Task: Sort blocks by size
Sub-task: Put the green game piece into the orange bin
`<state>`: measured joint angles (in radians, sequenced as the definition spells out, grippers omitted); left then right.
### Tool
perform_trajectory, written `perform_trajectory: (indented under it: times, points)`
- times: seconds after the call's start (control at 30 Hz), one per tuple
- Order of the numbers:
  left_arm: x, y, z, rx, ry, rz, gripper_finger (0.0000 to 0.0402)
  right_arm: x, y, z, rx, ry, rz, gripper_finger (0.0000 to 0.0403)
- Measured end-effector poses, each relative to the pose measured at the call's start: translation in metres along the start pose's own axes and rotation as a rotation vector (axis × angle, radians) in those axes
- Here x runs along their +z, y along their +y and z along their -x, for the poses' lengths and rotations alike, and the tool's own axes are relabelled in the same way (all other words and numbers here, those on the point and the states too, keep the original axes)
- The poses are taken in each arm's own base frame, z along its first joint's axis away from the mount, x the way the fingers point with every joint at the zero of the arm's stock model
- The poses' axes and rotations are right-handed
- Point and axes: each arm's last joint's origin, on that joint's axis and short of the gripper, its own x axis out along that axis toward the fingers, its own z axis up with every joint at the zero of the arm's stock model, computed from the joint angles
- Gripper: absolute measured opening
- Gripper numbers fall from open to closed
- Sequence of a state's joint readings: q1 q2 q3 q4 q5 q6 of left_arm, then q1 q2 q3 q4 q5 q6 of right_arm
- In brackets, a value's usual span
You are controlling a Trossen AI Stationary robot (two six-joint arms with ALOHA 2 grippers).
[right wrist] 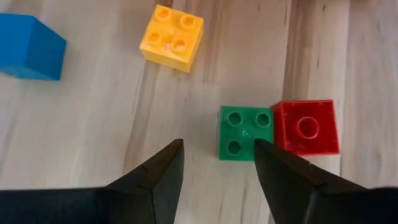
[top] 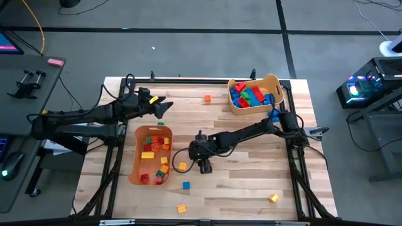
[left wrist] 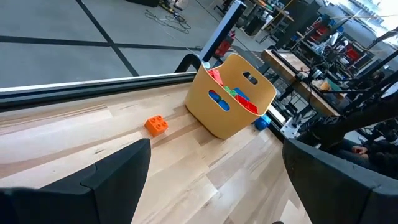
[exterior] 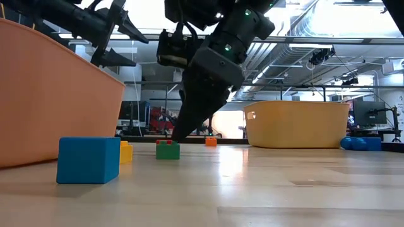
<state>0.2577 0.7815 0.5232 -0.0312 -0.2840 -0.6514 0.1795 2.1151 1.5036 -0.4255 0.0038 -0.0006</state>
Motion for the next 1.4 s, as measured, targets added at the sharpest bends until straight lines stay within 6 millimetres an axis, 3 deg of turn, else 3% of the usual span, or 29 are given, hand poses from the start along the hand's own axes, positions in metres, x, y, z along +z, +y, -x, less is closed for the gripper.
perform_trajectory:
  times: [0.57, 0.93, 1.13, 1.4]
  points:
    - [0.0, 0.0, 0.0, 0.001, 0.002, 0.002, 0.0351, -0.009, 0.009, 0.003, 0.144, 0.092, 0.083, 0.019]
    - [-0.001, 0.0, 0.0, 0.004, 0.006, 0.0, 0.0351, 0.017, 0.005, 0.023, 0.124, -0.039, 0.055, 0.019]
    - [-0.001, 0.0, 0.0, 0.005, 0.008, -0.001, 0.0351, 0.011, 0.003, 0.012, 0.076, 0.002, -0.065, 0.019]
    - [-0.001, 0.001, 0.0, 0.006, 0.011, -0.003, 0.0351, 0.008, 0.007, -0.003, 0.011, 0.006, -0.086, 0.019]
